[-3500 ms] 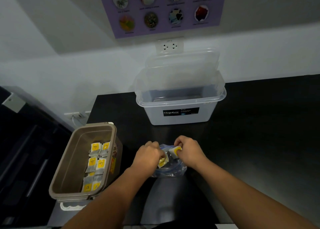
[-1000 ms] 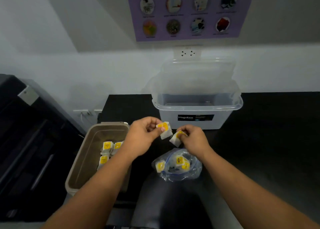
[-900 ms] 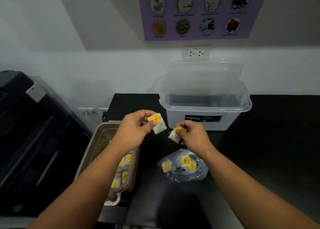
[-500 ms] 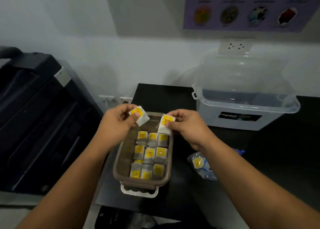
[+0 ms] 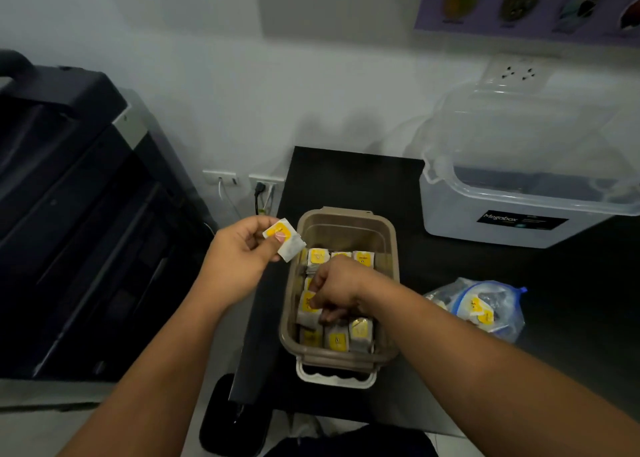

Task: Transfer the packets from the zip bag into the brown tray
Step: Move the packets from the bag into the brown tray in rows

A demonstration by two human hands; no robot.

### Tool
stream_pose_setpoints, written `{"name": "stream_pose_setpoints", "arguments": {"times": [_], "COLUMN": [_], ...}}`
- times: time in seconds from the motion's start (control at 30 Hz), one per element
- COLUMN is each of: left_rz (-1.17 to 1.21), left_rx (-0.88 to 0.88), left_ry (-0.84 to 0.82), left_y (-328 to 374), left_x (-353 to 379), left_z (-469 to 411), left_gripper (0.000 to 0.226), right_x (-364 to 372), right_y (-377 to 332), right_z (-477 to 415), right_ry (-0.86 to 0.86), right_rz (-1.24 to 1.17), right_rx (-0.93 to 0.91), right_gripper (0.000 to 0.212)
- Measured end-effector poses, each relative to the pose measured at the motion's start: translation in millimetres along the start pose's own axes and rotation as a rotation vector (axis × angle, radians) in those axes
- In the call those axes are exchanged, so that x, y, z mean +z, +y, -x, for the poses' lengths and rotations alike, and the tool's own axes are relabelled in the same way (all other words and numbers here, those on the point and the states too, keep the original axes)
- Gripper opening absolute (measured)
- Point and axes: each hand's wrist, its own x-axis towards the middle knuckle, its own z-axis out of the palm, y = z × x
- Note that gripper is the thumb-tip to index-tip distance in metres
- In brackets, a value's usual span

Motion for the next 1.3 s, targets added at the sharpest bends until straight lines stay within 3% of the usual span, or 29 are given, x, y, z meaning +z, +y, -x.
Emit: {"name": "stream_pose_setpoints", "arguments": {"times": [0.27,0.43,0.57,0.73,1.1,1.2,1.3], "left_rz": [0.019,-0.004,-0.036,-0.052,-0.053,-0.050,-0.045], "left_rx": [-0.032,-0.024,-0.017,-0.016,0.024,0.026,0.039], "left_ry": [-0.044,-0.073,-0.095,-0.112,-0.126,-0.126,-0.125], "left_y": [-7,-6,-7,-4,10,15,19], "left_x": [-18,-21,-19,-15,-4,-1,3], "left_z": [-2,-2,0,1,5,4,3], "left_gripper": [0.017,0.020,0.019,0.019,0.017,0.017,0.017], "right_x": [21,30,33,35,37,27,11], "right_y": [5,-2,-3,5,5,2,6], "right_z": [-20,-22,-26,-34,-21,-14,-4], "right_ry": [-0.093,-0.101,0.033,0.128,0.126,0.123,0.133], "right_rz": [0.214,0.544,0.845,0.817,0.835,0.740,0.488], "right_rx": [0.200,0.156,0.060,0.040,0.026,-0.039,-0.120], "right_gripper": [0.022,0.024,0.024,0.025,0.024,0.024,0.021]}}
